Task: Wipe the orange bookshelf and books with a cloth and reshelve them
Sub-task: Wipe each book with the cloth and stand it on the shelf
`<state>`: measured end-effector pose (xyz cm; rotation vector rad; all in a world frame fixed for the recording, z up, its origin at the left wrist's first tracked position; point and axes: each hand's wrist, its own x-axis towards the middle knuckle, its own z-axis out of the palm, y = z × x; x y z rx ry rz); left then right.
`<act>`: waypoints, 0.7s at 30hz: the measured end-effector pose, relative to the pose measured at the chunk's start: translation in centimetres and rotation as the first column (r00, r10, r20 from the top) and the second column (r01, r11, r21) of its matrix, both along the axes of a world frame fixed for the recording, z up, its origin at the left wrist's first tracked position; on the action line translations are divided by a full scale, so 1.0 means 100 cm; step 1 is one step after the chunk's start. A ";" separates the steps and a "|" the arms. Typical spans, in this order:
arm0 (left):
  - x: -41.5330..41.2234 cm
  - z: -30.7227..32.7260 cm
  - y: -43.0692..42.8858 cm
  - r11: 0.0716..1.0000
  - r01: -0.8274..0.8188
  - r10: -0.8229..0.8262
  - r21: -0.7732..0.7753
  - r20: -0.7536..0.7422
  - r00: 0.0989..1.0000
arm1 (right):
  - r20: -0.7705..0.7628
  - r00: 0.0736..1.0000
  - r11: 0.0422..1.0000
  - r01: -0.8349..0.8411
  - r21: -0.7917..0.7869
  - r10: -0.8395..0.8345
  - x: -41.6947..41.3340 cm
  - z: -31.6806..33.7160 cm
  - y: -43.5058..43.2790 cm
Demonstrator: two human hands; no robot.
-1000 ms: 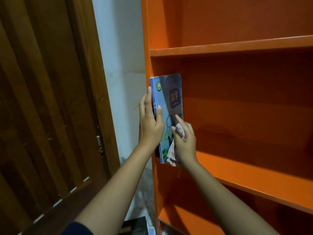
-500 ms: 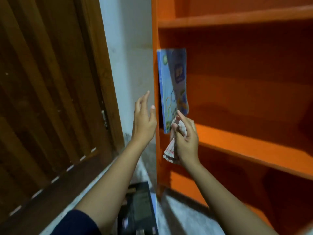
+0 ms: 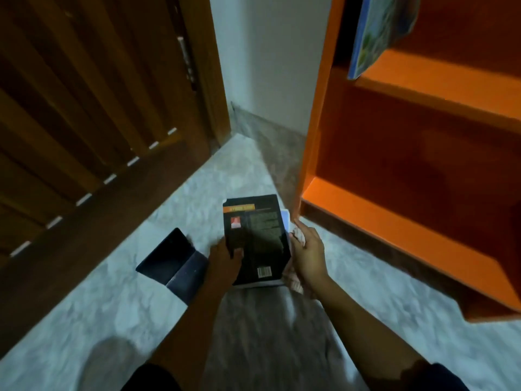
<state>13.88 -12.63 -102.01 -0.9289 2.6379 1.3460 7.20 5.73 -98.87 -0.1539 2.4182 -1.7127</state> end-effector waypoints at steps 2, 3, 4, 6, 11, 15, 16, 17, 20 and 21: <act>0.004 -0.021 -0.002 0.998 -0.013 0.014 0.058 -0.010 1.000 | 0.089 0.996 0.999 0.006 0.045 -0.010 -0.004 -0.024 -0.005; 0.003 -0.025 -0.001 0.997 -0.019 0.022 0.081 -0.040 0.999 | 0.135 0.991 0.999 -0.013 0.051 0.006 -0.005 -0.033 -0.008; 0.003 -0.027 0.001 0.994 -0.023 0.031 0.111 -0.067 0.997 | 0.175 0.983 0.998 -0.056 0.037 0.049 -0.005 -0.040 -0.010; 0.001 -0.029 0.008 0.978 -0.049 0.072 0.202 -0.106 0.992 | 0.219 0.962 0.986 -0.166 0.002 0.161 -0.003 -0.050 -0.014; 0.005 -0.042 0.023 0.961 -0.109 0.147 0.256 -0.136 0.980 | 0.171 0.969 0.979 -0.190 0.068 0.176 -0.002 -0.060 -0.010; 0.007 -0.040 0.036 0.967 -0.106 0.150 0.232 -0.178 0.973 | 0.115 0.980 0.982 -0.171 0.080 0.162 -0.002 -0.055 -0.002; 0.008 -0.039 0.039 0.969 -0.101 0.145 0.224 -0.190 0.971 | 0.105 0.982 0.983 -0.164 0.085 0.155 -0.001 -0.055 0.001; 0.008 -0.040 0.041 0.972 -0.087 0.133 0.218 -0.207 0.969 | 0.095 0.984 0.983 -0.159 0.092 0.151 -0.001 -0.055 0.005; 0.009 -0.038 0.050 0.965 -0.076 0.127 0.250 -0.192 0.973 | 0.124 0.984 0.986 -0.142 0.087 0.130 -0.002 -0.045 0.016; 0.009 -0.037 0.054 0.961 -0.075 0.127 0.268 -0.182 0.975 | 0.160 0.979 0.988 -0.138 0.068 0.126 -0.003 -0.041 0.019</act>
